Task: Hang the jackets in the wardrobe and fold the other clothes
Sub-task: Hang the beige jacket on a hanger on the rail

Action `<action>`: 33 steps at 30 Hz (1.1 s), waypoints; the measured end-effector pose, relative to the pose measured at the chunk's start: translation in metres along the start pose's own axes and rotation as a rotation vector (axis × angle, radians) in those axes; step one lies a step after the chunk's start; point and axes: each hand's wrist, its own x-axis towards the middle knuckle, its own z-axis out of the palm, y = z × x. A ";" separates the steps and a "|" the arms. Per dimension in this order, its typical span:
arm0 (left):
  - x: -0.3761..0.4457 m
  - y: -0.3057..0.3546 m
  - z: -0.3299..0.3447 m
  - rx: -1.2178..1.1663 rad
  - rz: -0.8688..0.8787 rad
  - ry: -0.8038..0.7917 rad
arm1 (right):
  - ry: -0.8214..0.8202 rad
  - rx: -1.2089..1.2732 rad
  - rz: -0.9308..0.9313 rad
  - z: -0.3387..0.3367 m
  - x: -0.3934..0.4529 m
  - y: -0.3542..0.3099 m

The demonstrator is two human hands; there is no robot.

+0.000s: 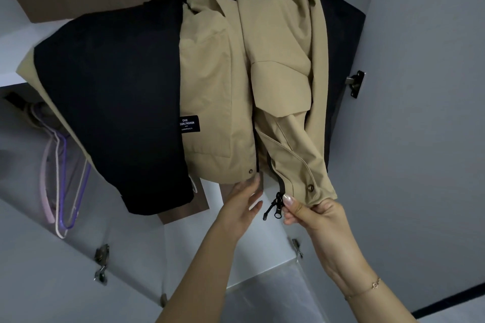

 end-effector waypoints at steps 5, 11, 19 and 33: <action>0.008 0.007 0.013 -0.087 0.133 0.102 | 0.001 0.015 -0.018 -0.011 0.003 -0.006; -0.045 0.014 0.023 -0.149 0.196 -0.044 | 0.003 0.052 0.001 -0.011 -0.002 -0.005; -0.095 0.011 0.053 0.097 0.467 -0.085 | 0.053 0.197 -0.031 0.004 -0.013 -0.016; -0.103 0.000 0.055 0.069 0.528 -0.035 | 0.052 0.227 -0.067 0.006 -0.025 -0.015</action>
